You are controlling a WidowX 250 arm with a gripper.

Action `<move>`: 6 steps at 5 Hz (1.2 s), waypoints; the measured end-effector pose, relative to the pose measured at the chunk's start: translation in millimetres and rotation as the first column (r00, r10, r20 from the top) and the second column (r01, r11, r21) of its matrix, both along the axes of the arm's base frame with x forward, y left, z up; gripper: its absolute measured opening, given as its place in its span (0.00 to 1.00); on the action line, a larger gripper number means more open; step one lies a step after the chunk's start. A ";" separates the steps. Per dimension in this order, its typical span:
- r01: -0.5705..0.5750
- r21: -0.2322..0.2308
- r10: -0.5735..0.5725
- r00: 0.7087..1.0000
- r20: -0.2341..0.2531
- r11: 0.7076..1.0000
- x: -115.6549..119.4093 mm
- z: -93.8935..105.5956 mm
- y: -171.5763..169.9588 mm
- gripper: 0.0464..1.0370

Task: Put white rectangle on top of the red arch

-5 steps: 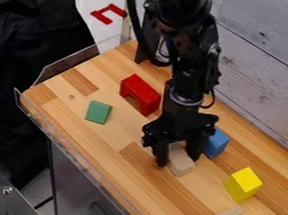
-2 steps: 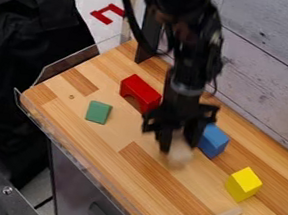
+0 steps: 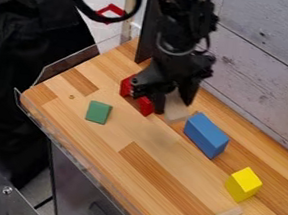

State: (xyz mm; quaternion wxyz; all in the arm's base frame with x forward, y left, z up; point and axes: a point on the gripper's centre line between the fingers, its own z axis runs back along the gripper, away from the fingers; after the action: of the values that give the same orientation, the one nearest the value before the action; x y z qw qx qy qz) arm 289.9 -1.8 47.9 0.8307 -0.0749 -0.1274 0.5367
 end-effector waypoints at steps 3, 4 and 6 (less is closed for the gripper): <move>-0.090 -0.091 0.085 0.995 -0.053 0.992 10.5 -29.2 26.6 0.50; -0.106 -0.088 0.102 0.993 -0.055 0.990 10.6 -27.8 32.6 0.50; -0.153 -0.078 0.149 0.987 -0.059 0.985 18.5 -20.7 43.5 0.50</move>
State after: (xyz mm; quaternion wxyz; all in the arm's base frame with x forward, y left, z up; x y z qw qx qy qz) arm 308.4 41.7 27.2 0.7869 -0.0850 -0.0883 0.6048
